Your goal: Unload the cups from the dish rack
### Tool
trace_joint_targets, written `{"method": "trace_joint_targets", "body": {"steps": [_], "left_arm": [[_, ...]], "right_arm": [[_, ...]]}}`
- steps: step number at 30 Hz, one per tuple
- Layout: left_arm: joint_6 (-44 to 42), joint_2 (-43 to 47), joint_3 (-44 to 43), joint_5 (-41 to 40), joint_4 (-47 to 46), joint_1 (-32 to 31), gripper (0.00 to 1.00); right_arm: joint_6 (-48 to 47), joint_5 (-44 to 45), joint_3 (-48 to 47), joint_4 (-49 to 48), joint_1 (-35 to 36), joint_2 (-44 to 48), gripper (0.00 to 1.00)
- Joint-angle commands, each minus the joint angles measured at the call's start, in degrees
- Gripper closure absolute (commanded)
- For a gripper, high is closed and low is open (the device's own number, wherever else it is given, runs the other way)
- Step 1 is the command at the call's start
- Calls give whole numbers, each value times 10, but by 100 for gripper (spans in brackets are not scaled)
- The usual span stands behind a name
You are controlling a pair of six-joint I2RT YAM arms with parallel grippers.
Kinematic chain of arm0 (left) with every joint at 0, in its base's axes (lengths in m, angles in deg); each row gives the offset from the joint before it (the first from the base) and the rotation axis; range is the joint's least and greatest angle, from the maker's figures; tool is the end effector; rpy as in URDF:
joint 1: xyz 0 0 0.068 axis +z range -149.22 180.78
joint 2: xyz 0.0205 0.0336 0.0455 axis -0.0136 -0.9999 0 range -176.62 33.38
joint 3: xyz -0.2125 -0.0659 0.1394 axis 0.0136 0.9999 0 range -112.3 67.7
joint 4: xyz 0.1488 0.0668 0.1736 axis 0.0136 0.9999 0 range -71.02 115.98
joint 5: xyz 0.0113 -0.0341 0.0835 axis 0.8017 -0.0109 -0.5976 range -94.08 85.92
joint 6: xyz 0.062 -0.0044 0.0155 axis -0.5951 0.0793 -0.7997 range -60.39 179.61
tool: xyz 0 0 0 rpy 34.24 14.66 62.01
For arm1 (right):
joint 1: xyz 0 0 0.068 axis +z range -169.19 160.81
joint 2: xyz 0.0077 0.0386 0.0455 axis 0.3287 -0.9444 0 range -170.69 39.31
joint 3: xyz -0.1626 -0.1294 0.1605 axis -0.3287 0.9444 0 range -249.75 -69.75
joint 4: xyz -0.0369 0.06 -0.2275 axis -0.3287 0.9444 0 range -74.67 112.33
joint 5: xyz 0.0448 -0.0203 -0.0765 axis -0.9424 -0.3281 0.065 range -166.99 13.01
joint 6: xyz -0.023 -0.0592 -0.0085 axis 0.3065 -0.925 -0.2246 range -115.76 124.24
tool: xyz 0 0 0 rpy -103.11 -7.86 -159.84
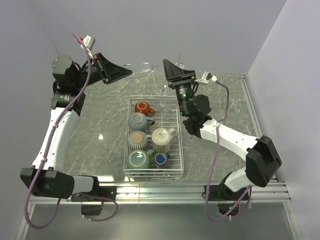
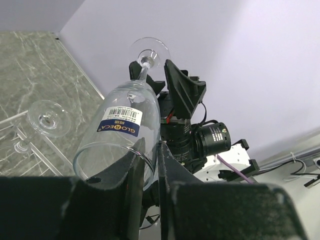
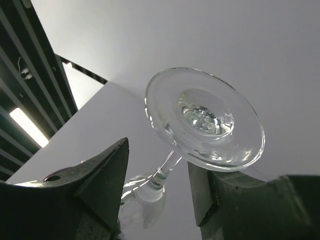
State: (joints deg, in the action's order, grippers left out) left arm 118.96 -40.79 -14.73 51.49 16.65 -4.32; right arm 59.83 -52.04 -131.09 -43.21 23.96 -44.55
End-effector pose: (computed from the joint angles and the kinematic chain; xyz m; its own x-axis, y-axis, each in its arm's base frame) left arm 0.2556 -0.0640 0.4670 -0.6447 -0.4308 -0.6315 0.5947 0.2364 -0.7684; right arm 0.2443 0.2004 0.4066 -0.0636 0.9655 -0.2524 -0.5638 0.1739 0.8074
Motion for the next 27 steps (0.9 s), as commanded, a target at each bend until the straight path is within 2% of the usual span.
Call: {"method": "trace_joint_targets", "body": {"steps": [1,14,23,26,27], "left_arm": [[-13,11,-20,-52,-27,11,100],[-22,4,-50,-61,-51,28,100],[-115,-4,-85,-104,-3,47,100],[-170,-7,-105,-130,21,50,100],[-214,-8,-113,-142,66,50,100]], "right_arm": [[-9,-11,-23,-18,10,7,40],[-34,-15,-76,40,9,-15,26],[-29,-29,-84,44,10,-25,26],[-53,-46,-86,41,10,-18,26],[-59,-53,-87,43,9,-11,26]]}}
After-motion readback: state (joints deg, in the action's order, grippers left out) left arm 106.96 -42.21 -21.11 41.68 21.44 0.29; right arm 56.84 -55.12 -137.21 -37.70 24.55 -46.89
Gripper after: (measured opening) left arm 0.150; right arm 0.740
